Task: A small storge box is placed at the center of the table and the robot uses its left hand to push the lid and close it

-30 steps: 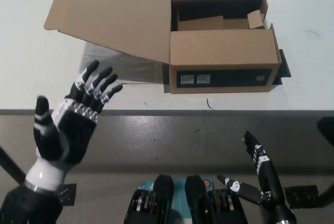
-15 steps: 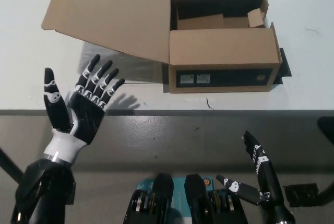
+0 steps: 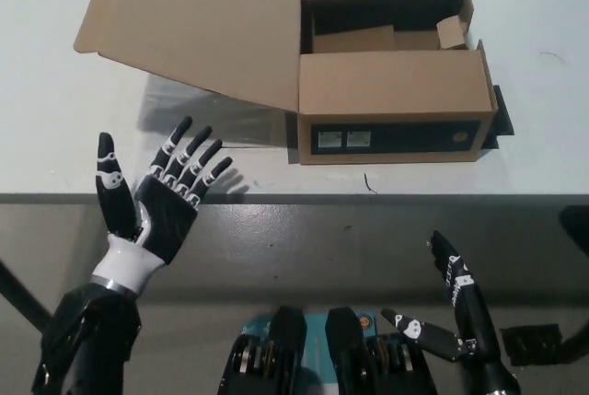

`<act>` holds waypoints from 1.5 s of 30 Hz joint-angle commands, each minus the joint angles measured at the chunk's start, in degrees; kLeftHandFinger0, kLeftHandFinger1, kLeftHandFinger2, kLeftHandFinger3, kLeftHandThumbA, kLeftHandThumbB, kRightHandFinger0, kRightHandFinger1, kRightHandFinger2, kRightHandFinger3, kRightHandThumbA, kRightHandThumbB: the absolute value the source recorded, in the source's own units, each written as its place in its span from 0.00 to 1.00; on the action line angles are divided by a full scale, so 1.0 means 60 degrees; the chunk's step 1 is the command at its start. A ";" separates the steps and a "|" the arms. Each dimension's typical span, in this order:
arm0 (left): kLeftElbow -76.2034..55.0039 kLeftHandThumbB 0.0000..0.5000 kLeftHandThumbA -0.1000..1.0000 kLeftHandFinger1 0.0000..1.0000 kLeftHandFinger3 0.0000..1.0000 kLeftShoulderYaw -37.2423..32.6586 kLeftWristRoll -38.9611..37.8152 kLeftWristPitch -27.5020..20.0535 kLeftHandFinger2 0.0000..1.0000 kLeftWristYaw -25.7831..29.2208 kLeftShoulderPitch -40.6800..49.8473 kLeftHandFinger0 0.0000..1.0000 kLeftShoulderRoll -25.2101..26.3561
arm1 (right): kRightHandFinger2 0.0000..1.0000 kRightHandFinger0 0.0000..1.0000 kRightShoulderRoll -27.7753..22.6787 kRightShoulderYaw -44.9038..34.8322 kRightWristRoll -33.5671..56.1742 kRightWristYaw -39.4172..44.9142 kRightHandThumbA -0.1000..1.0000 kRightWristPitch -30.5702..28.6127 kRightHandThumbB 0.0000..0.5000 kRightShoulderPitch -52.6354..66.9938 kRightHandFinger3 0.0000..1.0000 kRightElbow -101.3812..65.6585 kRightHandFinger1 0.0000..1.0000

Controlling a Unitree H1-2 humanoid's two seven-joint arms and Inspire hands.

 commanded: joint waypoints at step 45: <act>0.6064 0.77 1.00 1.00 1.00 0.1665 0.0853 0.0011 1.00 -0.0313 -0.6344 1.00 0.0270 | 1.00 1.00 -0.0001 0.0068 -0.0024 -0.0245 1.00 -0.0497 0.71 -0.0496 1.00 -0.0071 1.00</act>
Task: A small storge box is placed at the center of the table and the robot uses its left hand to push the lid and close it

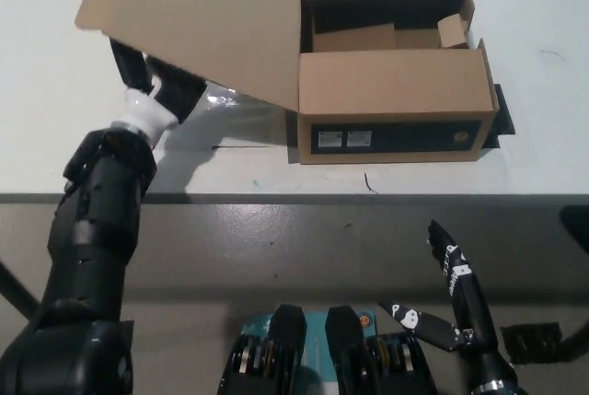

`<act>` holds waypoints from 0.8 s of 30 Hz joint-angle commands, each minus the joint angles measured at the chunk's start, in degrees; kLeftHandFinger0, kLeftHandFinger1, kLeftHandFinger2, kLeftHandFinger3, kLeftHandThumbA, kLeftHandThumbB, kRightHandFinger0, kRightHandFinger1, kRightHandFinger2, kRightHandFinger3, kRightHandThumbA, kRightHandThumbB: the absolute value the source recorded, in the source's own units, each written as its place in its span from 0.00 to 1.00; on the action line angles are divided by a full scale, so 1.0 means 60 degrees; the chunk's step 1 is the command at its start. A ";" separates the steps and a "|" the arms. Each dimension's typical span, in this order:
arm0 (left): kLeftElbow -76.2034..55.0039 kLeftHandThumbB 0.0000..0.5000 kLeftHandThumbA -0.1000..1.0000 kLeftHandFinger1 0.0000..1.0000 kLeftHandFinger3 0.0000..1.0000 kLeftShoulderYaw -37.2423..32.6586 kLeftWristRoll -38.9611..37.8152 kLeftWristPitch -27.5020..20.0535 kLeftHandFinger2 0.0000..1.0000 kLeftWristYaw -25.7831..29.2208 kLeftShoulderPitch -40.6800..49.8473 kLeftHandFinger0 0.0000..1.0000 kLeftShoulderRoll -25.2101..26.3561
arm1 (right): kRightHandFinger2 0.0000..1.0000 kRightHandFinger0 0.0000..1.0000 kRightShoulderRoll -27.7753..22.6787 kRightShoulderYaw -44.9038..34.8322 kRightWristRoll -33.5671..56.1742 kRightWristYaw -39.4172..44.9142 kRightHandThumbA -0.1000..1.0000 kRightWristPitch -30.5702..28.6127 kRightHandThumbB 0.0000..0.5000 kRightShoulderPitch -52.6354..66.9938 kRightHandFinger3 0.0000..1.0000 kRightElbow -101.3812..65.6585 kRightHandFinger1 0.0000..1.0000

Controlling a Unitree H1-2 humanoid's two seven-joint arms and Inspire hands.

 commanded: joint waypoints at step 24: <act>-0.2076 0.84 1.00 1.00 1.00 -0.7964 0.8781 -0.2881 1.00 0.0764 -0.1667 1.00 0.0890 | 1.00 1.00 -0.0036 0.0131 -0.0157 -0.0216 1.00 -0.0478 0.71 -0.0339 1.00 -0.0122 1.00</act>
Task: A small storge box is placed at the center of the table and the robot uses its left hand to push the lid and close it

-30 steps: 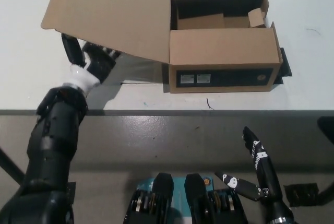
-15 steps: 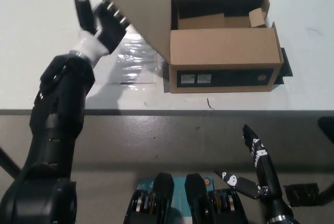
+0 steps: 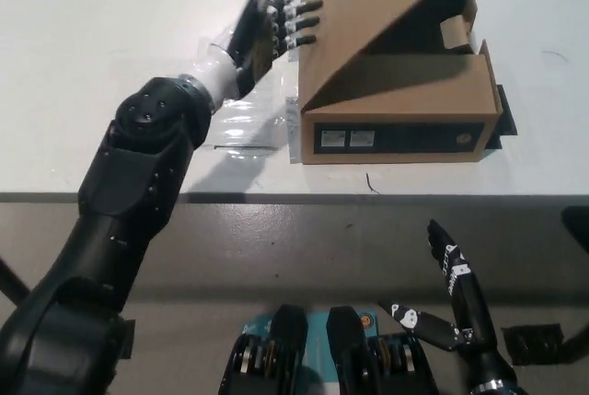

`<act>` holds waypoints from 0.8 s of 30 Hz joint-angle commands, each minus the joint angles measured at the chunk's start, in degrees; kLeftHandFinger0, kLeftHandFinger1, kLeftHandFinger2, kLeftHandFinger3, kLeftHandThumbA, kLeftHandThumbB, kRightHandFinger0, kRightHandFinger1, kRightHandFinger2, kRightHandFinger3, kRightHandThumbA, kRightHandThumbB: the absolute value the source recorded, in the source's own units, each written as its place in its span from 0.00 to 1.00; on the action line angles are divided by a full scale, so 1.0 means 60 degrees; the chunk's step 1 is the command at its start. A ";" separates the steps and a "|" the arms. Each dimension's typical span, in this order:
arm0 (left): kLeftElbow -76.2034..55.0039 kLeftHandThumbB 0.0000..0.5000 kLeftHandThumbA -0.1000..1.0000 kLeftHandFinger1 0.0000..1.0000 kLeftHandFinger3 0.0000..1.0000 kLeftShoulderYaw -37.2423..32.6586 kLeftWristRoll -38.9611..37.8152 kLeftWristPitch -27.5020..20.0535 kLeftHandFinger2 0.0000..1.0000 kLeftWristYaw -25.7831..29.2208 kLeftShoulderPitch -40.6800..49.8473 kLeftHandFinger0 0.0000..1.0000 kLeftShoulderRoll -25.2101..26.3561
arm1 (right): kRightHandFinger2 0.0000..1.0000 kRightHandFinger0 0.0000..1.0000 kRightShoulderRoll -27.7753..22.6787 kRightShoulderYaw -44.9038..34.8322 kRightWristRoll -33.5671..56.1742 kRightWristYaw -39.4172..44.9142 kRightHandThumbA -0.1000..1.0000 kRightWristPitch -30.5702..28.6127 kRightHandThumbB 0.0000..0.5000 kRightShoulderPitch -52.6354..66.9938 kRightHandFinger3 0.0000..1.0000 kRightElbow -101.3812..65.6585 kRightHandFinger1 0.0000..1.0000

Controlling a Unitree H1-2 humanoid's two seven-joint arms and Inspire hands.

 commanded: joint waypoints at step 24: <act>-0.2994 0.84 1.00 1.00 1.00 -0.1998 0.4203 -0.1426 1.00 0.0246 -0.0949 1.00 0.1079 | 1.00 1.00 -0.0057 0.0109 -0.0230 -0.0262 1.00 -0.0481 0.71 -0.0395 1.00 -0.0139 1.00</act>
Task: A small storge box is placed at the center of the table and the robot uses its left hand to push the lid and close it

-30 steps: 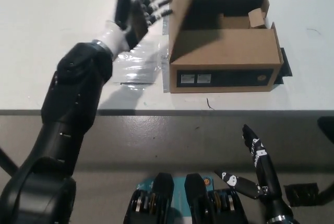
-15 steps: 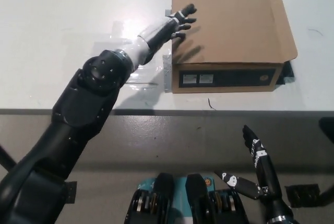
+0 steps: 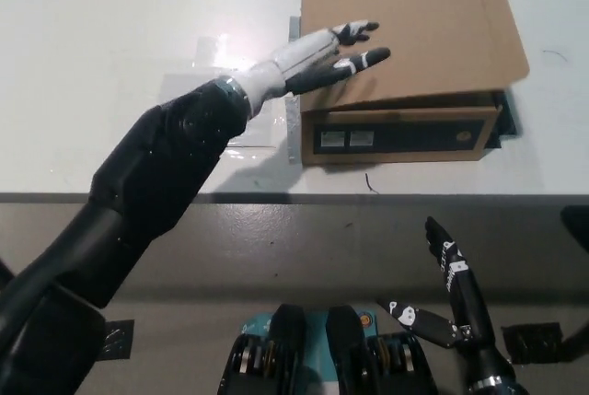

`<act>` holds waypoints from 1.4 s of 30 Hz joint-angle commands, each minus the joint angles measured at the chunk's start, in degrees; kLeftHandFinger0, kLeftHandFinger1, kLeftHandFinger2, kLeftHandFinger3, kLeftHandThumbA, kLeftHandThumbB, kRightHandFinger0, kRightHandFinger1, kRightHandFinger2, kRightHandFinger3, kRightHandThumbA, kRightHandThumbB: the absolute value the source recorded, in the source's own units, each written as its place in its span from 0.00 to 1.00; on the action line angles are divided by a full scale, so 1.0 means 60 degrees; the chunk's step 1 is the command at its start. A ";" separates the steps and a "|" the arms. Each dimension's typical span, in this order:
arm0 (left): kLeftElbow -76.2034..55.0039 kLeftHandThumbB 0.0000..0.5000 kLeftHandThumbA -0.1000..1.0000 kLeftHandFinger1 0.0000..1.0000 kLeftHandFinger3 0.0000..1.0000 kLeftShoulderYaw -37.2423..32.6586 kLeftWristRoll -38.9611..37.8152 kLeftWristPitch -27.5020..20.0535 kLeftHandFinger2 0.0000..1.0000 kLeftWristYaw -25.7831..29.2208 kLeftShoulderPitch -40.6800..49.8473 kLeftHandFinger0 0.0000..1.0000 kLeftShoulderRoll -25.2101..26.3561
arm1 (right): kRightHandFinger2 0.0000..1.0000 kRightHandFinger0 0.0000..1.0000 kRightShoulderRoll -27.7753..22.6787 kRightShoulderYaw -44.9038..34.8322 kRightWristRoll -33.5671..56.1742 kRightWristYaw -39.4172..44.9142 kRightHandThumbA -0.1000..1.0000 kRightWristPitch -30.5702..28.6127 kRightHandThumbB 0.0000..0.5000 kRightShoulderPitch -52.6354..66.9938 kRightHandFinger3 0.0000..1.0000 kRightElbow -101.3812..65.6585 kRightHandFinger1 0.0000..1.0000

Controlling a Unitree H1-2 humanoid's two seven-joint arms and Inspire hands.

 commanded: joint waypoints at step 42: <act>-0.8081 0.64 1.00 1.00 1.00 0.4612 -0.1805 -0.1364 1.00 -0.0027 0.8670 1.00 0.0537 | 1.00 1.00 -0.0027 -0.0067 0.0131 -0.0180 1.00 -0.0478 0.70 -0.0271 1.00 -0.0021 1.00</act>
